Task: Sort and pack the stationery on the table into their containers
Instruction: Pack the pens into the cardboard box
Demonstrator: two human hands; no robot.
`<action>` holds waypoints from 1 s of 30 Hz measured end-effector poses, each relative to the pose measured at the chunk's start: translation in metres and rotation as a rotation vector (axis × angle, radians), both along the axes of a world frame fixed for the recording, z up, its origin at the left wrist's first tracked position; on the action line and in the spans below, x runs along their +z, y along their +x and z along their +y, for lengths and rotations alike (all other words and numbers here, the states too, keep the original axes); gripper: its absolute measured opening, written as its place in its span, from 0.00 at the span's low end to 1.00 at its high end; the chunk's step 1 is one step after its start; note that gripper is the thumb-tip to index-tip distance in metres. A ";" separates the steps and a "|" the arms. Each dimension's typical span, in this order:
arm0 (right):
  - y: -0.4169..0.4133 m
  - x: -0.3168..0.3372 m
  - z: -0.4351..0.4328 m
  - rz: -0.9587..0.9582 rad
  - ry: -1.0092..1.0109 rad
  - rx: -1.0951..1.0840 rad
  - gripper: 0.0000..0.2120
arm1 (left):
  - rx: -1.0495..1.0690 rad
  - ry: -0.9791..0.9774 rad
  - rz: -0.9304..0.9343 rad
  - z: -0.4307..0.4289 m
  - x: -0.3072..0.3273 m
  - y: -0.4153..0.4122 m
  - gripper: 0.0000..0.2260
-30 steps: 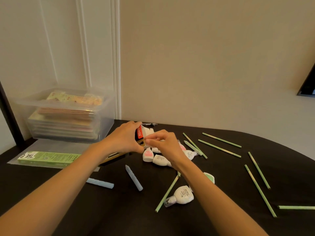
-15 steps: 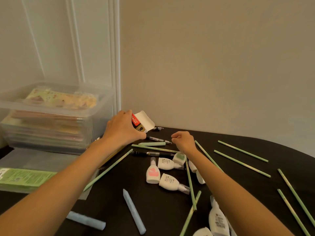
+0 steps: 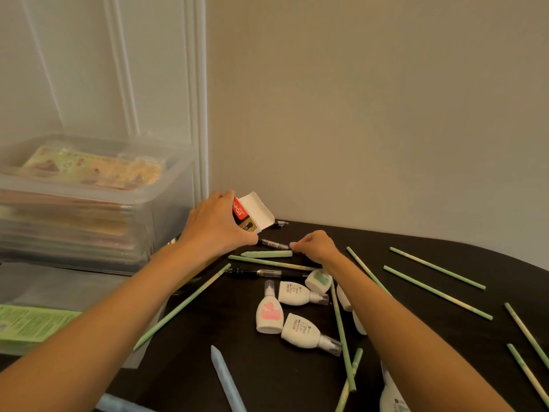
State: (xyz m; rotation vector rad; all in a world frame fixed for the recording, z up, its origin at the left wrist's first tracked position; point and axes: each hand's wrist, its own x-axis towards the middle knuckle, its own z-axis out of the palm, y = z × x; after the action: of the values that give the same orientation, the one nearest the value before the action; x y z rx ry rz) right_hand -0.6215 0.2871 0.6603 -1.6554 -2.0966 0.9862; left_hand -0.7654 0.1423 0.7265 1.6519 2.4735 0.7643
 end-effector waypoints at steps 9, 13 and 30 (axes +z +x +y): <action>0.001 0.000 -0.016 0.133 0.061 -0.035 0.03 | -0.010 0.010 0.043 -0.008 0.001 0.002 0.38; 0.009 0.005 -0.031 0.376 0.133 -0.087 0.08 | -0.018 0.028 0.053 -0.014 0.003 0.007 0.39; 0.111 0.112 -0.137 1.141 0.159 -0.194 0.07 | -0.279 0.143 -0.046 -0.086 0.027 0.054 0.35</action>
State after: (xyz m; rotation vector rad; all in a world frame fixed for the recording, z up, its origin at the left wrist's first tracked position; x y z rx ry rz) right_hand -0.5108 0.1503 0.7726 -0.8171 -1.1683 1.2285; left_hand -0.7115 0.0560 0.7535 1.9479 2.1368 0.9451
